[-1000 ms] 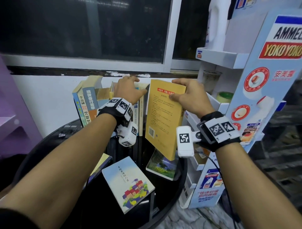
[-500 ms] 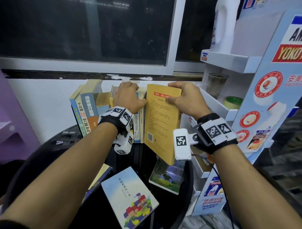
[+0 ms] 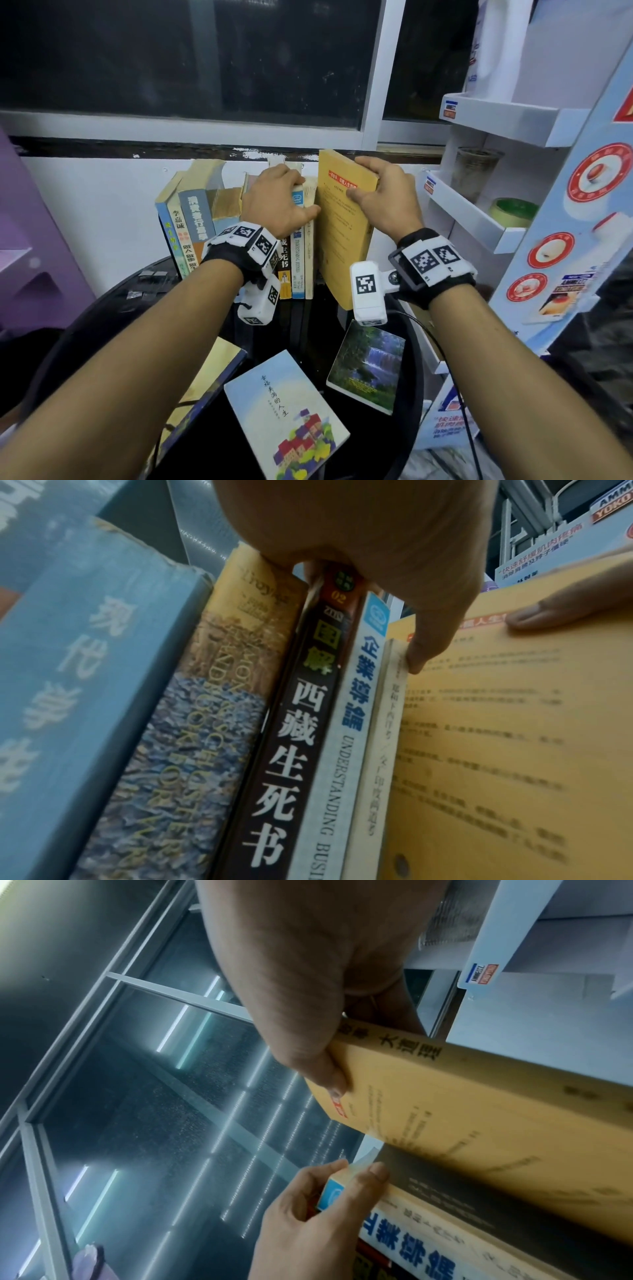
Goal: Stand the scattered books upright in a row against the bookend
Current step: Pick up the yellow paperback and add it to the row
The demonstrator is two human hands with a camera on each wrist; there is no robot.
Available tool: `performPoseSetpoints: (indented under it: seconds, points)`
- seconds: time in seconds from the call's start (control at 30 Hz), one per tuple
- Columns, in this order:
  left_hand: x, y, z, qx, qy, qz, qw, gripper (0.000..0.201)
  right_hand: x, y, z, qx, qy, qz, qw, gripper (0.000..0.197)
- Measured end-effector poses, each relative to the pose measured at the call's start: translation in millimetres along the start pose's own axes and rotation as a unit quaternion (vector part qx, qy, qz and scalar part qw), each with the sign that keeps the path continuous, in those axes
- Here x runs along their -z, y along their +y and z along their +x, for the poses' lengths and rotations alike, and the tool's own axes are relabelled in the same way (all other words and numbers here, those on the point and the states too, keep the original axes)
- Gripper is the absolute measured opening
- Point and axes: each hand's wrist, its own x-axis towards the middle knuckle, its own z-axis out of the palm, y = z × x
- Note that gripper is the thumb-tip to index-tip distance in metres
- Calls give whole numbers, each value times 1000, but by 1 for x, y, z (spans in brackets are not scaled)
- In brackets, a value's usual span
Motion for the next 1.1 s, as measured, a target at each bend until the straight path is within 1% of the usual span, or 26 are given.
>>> performPoseSetpoints:
  seconds: [0.1,0.2,0.4,0.7,0.93,1.1]
  points:
    - [3,-1,1,-4,-2,2,1000,63,-13,4,4,-2,23,8,1000,54]
    - [4,-4,3,-9,-6,4,1000,65,-26,8,8,-7,29,17,999,53]
    - [0,-7,2,-6,13,-4,1000,63,-48,11,15,-8,19,36,999,52]
    - [-5,-12,2,-22,12,-3,1000,63,-67,17,29,3,2,45,999,50]
    - [-5,-13,2,-22,15,-8,1000,61,-73,19,39,2,-35,39,999,49]
    - [-5,-12,1,-20,14,-13,1000,63,-72,22,39,11,-44,43,998,47]
